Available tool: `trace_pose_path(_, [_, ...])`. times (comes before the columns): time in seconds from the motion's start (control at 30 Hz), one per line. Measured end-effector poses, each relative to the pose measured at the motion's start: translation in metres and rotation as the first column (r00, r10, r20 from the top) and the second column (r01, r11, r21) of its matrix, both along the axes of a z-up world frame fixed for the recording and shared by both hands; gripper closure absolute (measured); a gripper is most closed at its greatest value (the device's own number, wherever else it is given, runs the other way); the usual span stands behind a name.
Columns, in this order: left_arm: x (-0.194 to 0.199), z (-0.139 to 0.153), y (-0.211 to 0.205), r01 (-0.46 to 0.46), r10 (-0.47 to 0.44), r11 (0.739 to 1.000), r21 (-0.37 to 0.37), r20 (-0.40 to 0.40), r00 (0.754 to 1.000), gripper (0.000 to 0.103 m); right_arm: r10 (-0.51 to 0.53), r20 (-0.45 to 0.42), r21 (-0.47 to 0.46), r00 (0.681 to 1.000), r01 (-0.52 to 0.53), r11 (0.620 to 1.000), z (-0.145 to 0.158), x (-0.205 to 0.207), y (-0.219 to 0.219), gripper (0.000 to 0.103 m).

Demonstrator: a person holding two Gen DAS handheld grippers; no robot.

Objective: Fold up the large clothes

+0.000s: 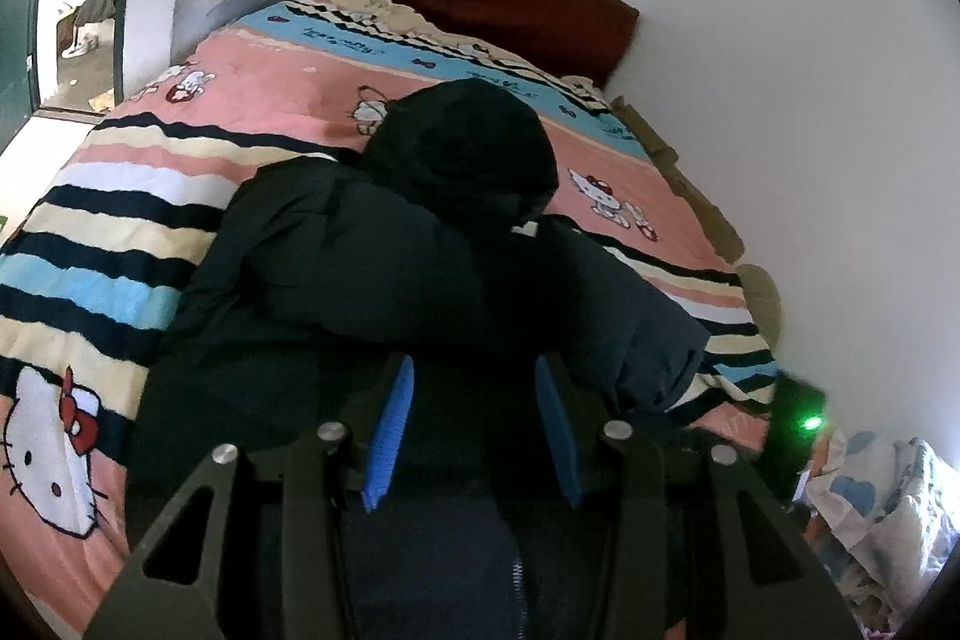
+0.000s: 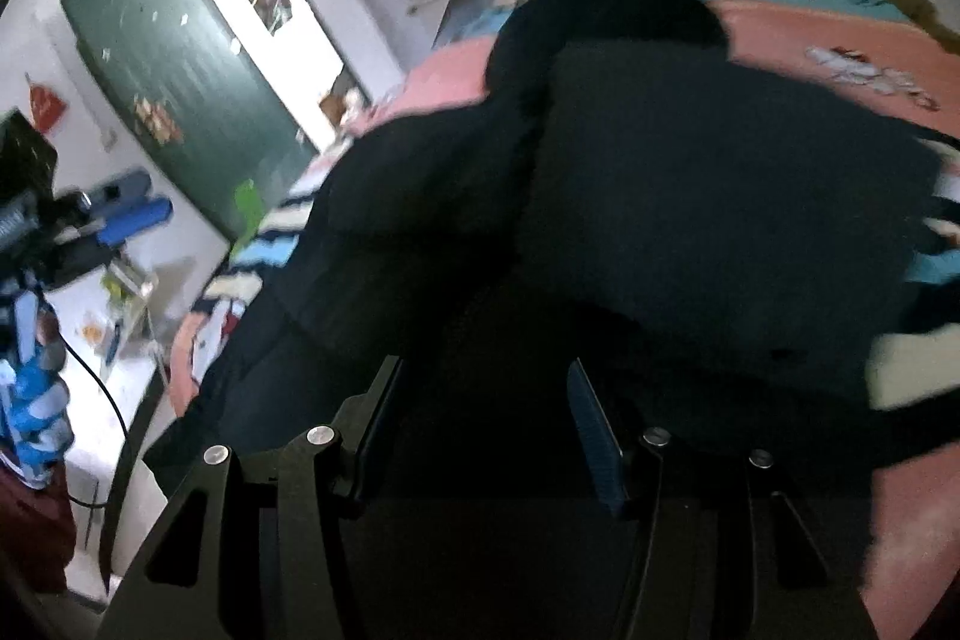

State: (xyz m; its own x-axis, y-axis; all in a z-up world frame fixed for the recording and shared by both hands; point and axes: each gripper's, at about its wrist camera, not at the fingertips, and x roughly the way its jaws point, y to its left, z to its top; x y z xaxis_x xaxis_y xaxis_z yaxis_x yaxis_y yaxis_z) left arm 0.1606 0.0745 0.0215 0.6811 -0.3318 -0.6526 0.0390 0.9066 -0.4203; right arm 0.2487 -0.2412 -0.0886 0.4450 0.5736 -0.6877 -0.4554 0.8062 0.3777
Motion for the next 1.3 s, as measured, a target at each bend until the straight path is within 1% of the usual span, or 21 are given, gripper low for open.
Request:
trace_pose_path(0.1, [0.005,-0.002,-0.02,0.009,-0.009,1.0,0.016,-0.014,1.0,0.062,-0.086,0.047,0.02,0.995,0.085,0.996,0.015,0.0,-0.047,0.048])
trace_pose_path(0.17, [0.01,-0.006,-0.033,0.015,-0.014,0.999,0.03,-0.023,1.0,0.062,-0.155,0.076,0.022,0.985,0.153,0.988,0.02,0.003,-0.083,0.048])
trace_pose_path(0.23, [0.015,-0.01,-0.044,0.017,-0.015,0.999,0.047,-0.033,0.999,0.062,-0.209,0.084,0.034,0.974,0.207,0.978,0.019,0.008,-0.111,0.048])
trace_pose_path(0.33, [0.026,-0.019,-0.059,0.023,-0.019,0.997,0.08,-0.051,0.999,0.062,-0.308,0.08,0.038,0.948,0.306,0.951,0.007,0.022,-0.152,0.048])
trace_pose_path(0.4, [0.036,-0.025,-0.066,0.022,-0.016,0.994,0.103,-0.064,0.998,0.062,-0.377,0.066,0.033,0.924,0.376,0.926,-0.007,0.035,-0.175,0.048])
trace_pose_path(0.47, [0.046,-0.032,-0.07,0.018,-0.009,0.993,0.116,-0.077,0.997,0.062,-0.414,0.05,0.035,0.909,0.413,0.91,-0.018,0.048,-0.182,0.048])
trace_pose_path(0.53, [0.054,-0.038,-0.071,0.013,-0.002,0.992,0.123,-0.084,0.996,0.062,-0.427,0.038,0.03,0.903,0.426,0.904,-0.028,0.066,-0.183,0.048])
trace_pose_path(0.63, [0.061,-0.045,-0.07,0.01,0.002,0.991,0.131,-0.091,0.996,0.062,-0.407,0.029,-0.001,0.913,0.407,0.913,-0.042,0.09,-0.172,0.048])
trace_pose_path(0.73, [0.062,-0.05,-0.064,0.005,0.008,0.99,0.139,-0.093,0.996,0.062,-0.352,0.024,-0.019,0.936,0.352,0.936,-0.049,0.104,-0.153,0.049])
trace_pose_path(0.8, [0.063,-0.052,-0.057,-0.002,0.015,0.991,0.137,-0.093,0.996,0.062,-0.307,0.042,0.018,0.951,0.307,0.952,-0.039,0.101,-0.139,0.05])
trace_pose_path(0.83, [0.063,-0.054,-0.053,-0.008,0.021,0.992,0.13,-0.094,0.995,0.062,-0.279,0.056,0.044,0.959,0.277,0.96,-0.03,0.097,-0.13,0.05])
trace_pose_path(0.93, [0.061,-0.056,-0.037,-0.028,0.037,0.995,0.101,-0.089,0.995,0.062,-0.212,0.095,0.085,0.973,0.204,0.975,-0.007,0.085,-0.104,0.05])
trace_pose_path(1.03, [0.054,-0.053,-0.019,-0.046,0.051,0.996,0.078,-0.073,0.996,0.062,-0.121,0.129,0.106,0.984,0.108,0.988,0.017,0.076,-0.065,0.05])
trace_pose_path(1.1, [0.048,-0.05,-0.004,-0.061,0.065,0.996,0.066,-0.061,0.996,0.062,-0.047,0.128,0.126,0.991,0.031,0.991,0.026,0.071,-0.034,0.05])
trace_pose_path(1.17, [0.041,-0.049,0.013,-0.079,0.082,0.995,0.055,-0.054,0.995,0.062,0.021,0.125,0.127,0.992,-0.037,0.991,0.031,0.067,0.002,0.05])
trace_pose_path(1.3, [0.03,-0.048,0.048,-0.128,0.13,0.991,0.048,-0.048,0.99,0.062,0.105,0.091,0.107,0.99,-0.114,0.988,0.03,0.068,0.073,0.05])
